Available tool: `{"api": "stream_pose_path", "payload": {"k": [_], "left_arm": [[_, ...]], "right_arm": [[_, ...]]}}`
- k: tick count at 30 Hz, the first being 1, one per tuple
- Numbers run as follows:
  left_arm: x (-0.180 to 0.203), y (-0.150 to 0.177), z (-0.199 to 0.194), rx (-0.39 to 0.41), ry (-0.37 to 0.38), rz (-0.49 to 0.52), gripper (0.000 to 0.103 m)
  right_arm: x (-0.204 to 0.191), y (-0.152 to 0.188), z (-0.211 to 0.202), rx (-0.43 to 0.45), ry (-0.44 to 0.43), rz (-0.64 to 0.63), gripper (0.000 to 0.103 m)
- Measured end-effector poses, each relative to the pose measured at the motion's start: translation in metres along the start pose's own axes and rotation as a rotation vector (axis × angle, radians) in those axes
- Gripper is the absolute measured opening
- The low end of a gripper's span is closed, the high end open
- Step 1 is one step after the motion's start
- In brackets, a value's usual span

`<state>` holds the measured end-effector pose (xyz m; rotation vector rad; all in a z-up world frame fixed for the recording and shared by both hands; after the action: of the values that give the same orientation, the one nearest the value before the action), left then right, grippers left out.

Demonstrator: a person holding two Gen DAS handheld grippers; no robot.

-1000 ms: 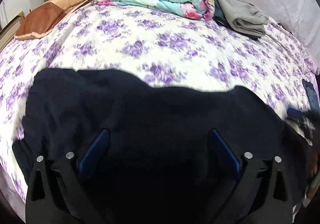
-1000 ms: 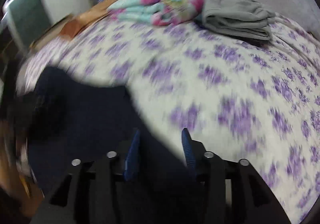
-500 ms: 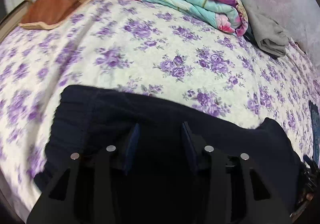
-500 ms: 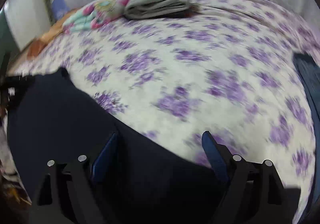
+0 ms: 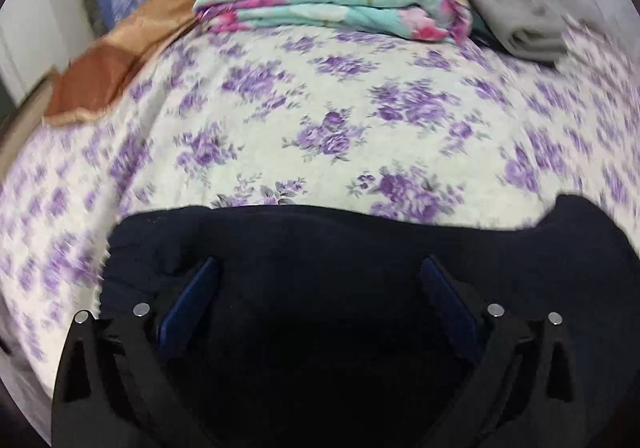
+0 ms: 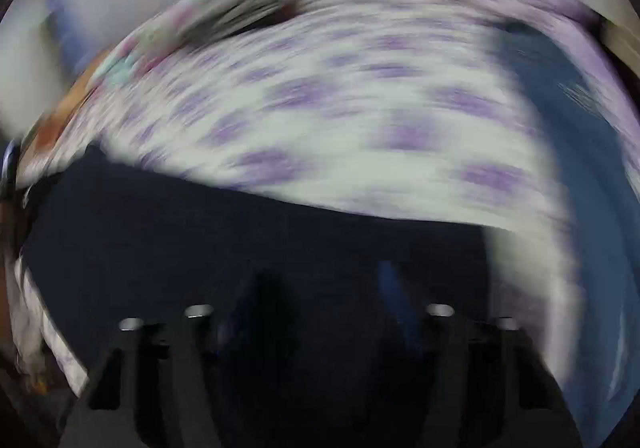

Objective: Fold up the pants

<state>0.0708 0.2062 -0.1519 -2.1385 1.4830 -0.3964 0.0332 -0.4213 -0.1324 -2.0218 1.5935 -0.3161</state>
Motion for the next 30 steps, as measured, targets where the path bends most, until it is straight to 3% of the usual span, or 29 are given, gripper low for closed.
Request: {"api": "stream_pose_path", "payload": {"k": [1, 2, 3, 4, 6, 7, 8, 10, 12, 13, 14, 15, 16, 17, 19, 21, 24, 28, 30], "left_arm": [[0.0, 0.003, -0.007, 0.003, -0.032, 0.016, 0.097], [0.004, 0.005, -0.016, 0.006, -0.069, 0.012, 0.097], [0.01, 0.009, -0.03, 0.013, -0.084, -0.011, 0.097], [0.024, 0.016, -0.045, 0.02, -0.008, -0.032, 0.097], [0.066, 0.037, -0.069, -0.01, 0.185, -0.021, 0.098], [0.089, 0.052, -0.075, -0.045, 0.254, 0.019, 0.098], [0.108, 0.068, -0.077, -0.078, 0.285, 0.077, 0.098], [0.125, 0.09, -0.069, -0.1, 0.249, 0.175, 0.098], [0.116, 0.105, -0.054, -0.081, 0.161, 0.226, 0.099], [0.109, 0.105, -0.056, -0.067, 0.183, 0.211, 0.099], [0.096, 0.104, -0.057, -0.067, 0.156, 0.179, 0.099], [0.084, 0.1, -0.057, -0.073, 0.142, 0.138, 0.099], [0.072, 0.097, -0.057, -0.087, 0.149, 0.082, 0.099], [0.062, 0.095, -0.059, -0.102, 0.169, 0.02, 0.099], [0.044, 0.086, -0.064, -0.104, 0.214, -0.105, 0.098], [0.046, 0.084, -0.07, -0.112, 0.227, -0.144, 0.098], [0.08, 0.089, -0.077, -0.144, 0.354, -0.119, 0.098], [0.126, 0.098, -0.082, -0.115, 0.408, 0.04, 0.098], [0.139, 0.103, -0.078, -0.117, 0.412, 0.066, 0.098]], "right_arm": [[0.017, 0.005, -0.013, -0.003, 0.005, 0.082, 0.037], [0.03, 0.009, -0.031, 0.017, 0.128, 0.134, 0.065], [0.03, 0.009, -0.042, 0.046, 0.216, 0.126, 0.069], [0.015, 0.008, -0.05, 0.075, 0.229, 0.083, 0.069], [-0.054, 0.006, -0.054, 0.11, -0.042, 0.007, 0.07], [-0.088, 0.009, -0.05, 0.098, -0.172, -0.021, 0.075], [-0.121, 0.015, -0.039, 0.054, -0.251, -0.073, 0.077], [-0.15, 0.033, -0.013, -0.038, -0.216, -0.19, 0.077], [-0.14, 0.053, 0.005, -0.117, -0.128, -0.234, 0.077], [-0.125, 0.058, -0.003, -0.099, -0.149, -0.197, 0.077], [-0.112, 0.06, -0.009, -0.099, -0.139, -0.159, 0.077], [-0.083, 0.063, -0.023, -0.095, -0.091, -0.081, 0.077], [-0.06, 0.064, -0.037, -0.072, -0.056, -0.013, 0.077], [-0.036, 0.065, -0.06, -0.017, -0.082, 0.089, 0.078], [-0.006, 0.07, -0.086, 0.048, -0.075, 0.232, 0.089], [0.015, 0.084, -0.097, 0.068, -0.018, 0.32, 0.09], [0.024, 0.107, -0.095, 0.06, -0.046, 0.425, 0.09], [0.009, 0.116, -0.075, 0.048, -0.126, 0.492, 0.091], [-0.001, 0.11, -0.062, 0.048, -0.16, 0.556, 0.091]]}}
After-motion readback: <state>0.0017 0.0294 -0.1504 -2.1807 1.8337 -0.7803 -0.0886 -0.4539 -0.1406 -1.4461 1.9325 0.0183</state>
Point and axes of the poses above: each gripper's, at about its wrist camera, not at the fingertips, and z roughly the way its jaws point, x to its right, y to its underside, the point moved 8 cm from there along z, roughly the way its jaws point, and after that the axes turned 7 degrees about -z, right-handed, at the moved point
